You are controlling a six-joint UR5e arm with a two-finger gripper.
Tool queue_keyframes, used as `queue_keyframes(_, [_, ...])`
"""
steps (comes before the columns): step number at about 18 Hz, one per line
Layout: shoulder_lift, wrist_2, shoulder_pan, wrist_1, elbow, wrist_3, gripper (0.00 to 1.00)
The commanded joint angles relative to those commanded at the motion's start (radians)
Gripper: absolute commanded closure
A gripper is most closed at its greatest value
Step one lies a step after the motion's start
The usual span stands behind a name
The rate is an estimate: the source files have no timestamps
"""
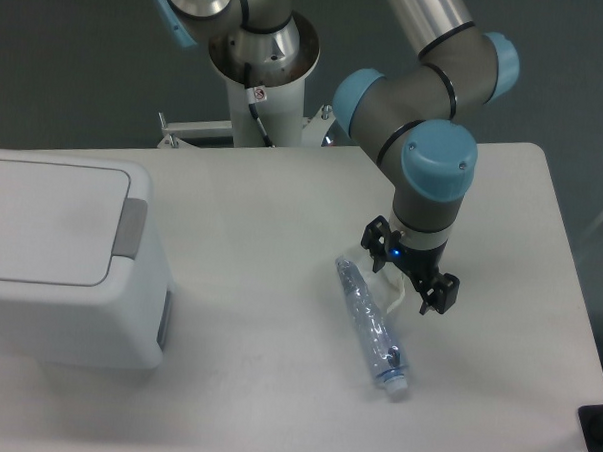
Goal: Open the trash can
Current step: 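Move the gripper from above the bottle toward the white trash can lid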
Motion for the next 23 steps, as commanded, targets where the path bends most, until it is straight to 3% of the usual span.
queue_keyframes(8, [0.015,0.002,0.005,0.000,-0.011,-0.008,0.00])
queue_keyframes(10, [0.047,0.000,0.003,-0.005,-0.012,-0.095,0.00])
queue_keyframes(12, [0.083,-0.011,-0.011,-0.008,-0.014,-0.268,0.00])
queue_keyframes(23, [0.113,-0.087,-0.182,-0.005,-0.012,-0.708,0.00])
